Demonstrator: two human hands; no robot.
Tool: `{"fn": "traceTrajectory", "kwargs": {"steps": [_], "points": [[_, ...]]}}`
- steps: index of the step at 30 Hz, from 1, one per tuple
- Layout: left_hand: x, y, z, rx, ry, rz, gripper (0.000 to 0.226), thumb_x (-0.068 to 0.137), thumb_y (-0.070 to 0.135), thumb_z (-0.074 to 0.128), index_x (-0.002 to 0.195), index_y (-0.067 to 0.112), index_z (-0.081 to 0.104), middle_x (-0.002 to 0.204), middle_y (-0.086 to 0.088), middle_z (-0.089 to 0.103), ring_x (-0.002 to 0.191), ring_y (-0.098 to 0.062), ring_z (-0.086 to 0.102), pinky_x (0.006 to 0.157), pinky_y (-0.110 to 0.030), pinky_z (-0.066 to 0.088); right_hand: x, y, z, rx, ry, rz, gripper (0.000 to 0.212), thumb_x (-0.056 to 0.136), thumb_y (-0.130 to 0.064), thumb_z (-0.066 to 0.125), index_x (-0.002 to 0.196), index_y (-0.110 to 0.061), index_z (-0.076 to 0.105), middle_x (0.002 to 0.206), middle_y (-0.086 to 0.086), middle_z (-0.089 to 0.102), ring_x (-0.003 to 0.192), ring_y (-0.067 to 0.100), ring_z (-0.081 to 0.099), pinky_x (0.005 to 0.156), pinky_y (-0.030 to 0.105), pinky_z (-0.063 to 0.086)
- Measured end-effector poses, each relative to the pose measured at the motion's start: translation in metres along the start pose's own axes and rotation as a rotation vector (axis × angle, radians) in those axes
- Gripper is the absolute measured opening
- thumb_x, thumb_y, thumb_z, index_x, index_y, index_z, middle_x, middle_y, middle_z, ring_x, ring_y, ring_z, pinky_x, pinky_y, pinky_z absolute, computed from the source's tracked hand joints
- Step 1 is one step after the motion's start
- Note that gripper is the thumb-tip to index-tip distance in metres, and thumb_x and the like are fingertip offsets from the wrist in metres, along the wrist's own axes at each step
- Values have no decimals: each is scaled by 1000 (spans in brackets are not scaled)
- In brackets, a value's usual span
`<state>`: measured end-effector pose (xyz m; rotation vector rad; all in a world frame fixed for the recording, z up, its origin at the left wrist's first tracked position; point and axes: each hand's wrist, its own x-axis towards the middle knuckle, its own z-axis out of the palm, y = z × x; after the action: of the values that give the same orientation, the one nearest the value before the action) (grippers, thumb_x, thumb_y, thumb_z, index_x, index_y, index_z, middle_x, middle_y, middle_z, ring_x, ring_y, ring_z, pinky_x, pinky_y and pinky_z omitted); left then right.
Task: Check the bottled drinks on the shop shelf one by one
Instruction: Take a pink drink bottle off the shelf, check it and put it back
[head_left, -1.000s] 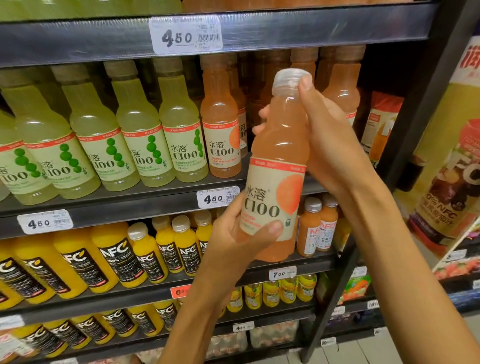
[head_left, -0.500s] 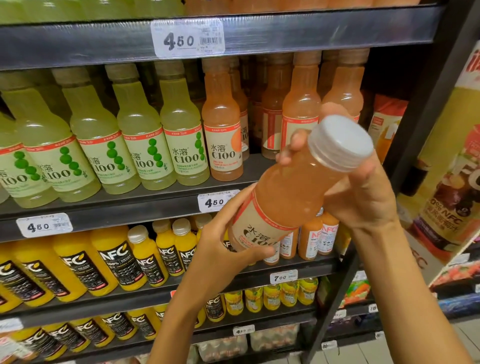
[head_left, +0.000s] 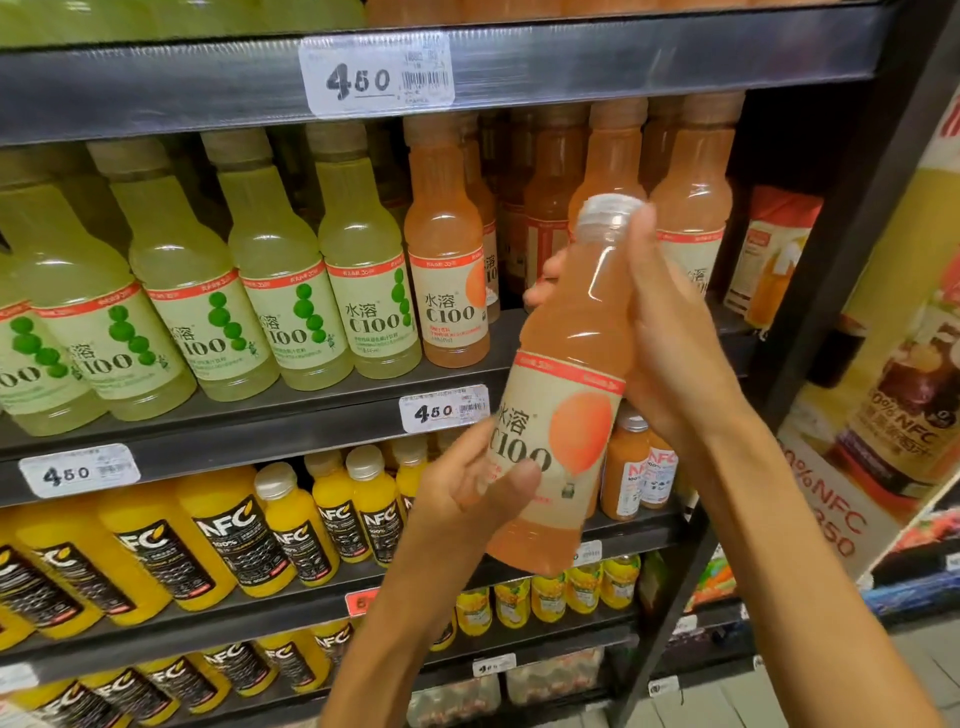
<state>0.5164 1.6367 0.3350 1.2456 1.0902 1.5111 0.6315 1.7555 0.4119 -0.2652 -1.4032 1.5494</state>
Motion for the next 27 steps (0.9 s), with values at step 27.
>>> {"fn": "traceTrajectory", "kwargs": {"steps": [27], "points": [[119,-33,13,193,469,328,54,81,23,70,125,35,42,123,22,54,112,15,52,87,-4,41,85,4,-8,-440,72,-367,14,98,-15,53,85,-17,49,84,3,57,79,11,54,73,35,49]]}}
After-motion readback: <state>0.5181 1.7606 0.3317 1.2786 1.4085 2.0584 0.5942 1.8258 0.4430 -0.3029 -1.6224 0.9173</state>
